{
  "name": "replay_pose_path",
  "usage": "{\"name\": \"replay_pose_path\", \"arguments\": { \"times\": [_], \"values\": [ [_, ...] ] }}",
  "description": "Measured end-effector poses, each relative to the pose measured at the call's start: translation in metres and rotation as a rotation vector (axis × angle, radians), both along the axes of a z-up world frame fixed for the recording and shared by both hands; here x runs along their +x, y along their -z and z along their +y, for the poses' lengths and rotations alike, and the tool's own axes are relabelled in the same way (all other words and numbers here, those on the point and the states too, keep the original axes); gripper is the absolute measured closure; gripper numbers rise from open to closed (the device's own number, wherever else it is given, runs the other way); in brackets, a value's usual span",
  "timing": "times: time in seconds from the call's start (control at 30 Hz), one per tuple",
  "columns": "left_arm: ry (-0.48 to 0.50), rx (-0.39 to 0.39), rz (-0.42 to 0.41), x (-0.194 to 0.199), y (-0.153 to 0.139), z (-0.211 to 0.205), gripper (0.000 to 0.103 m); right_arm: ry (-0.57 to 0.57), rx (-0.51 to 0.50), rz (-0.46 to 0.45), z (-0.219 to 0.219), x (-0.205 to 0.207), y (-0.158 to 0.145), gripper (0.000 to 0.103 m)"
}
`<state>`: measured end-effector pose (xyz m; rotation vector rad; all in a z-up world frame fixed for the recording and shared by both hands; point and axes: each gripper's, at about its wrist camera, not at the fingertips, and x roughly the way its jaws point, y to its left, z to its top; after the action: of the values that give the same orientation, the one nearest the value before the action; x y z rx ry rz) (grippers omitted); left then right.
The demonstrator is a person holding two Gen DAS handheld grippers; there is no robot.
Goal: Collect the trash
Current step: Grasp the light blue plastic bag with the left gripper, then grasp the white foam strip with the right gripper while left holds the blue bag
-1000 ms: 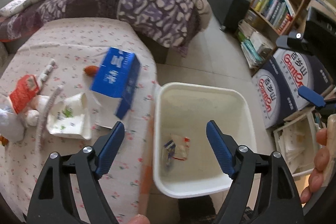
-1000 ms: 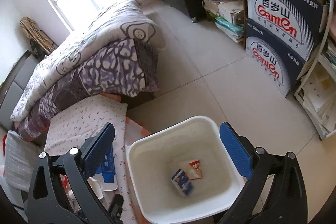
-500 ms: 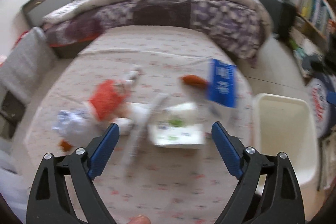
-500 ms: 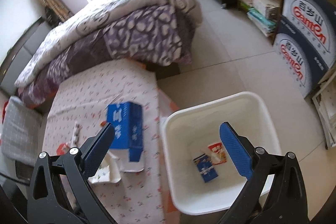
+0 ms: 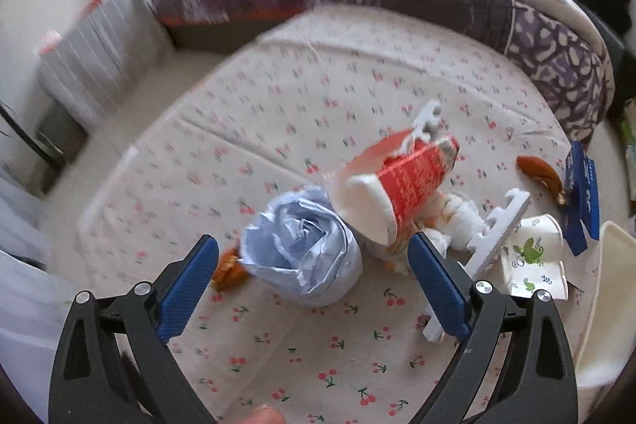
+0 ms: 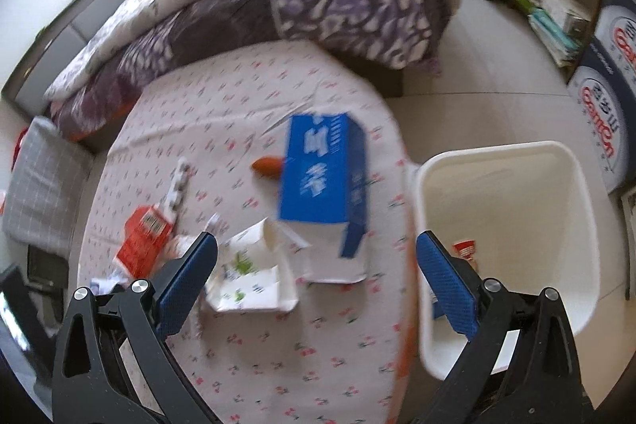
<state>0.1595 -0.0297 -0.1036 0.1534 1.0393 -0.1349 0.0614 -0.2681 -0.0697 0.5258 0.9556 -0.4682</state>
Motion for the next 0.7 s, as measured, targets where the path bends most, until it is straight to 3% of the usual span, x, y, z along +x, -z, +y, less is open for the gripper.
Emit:
{"name": "replay_pose_path", "arguments": {
  "times": [0.17,0.23,0.37,0.53,0.7],
  "values": [
    [-0.007,-0.071,0.035,0.01,0.017,0.012,0.013,-0.062,0.068,0.022,0.022,0.015,0.013,0.007],
    [0.002,-0.121,0.059,0.012,0.019,0.016,0.04,-0.08,0.103,0.026,0.03,0.02,0.017,0.007],
    [0.028,-0.157,0.091,0.011,0.016,0.025,0.059,-0.121,0.207,0.035,0.054,0.027,0.03,0.008],
    [0.007,-0.168,0.073,0.008,0.001,0.048,0.062,-0.176,0.301,0.062,0.092,0.037,0.049,0.012],
    [-0.051,-0.213,0.02,0.004,-0.025,0.081,0.061,-0.173,0.304,0.092,0.115,0.049,0.07,0.017]
  ]
}}
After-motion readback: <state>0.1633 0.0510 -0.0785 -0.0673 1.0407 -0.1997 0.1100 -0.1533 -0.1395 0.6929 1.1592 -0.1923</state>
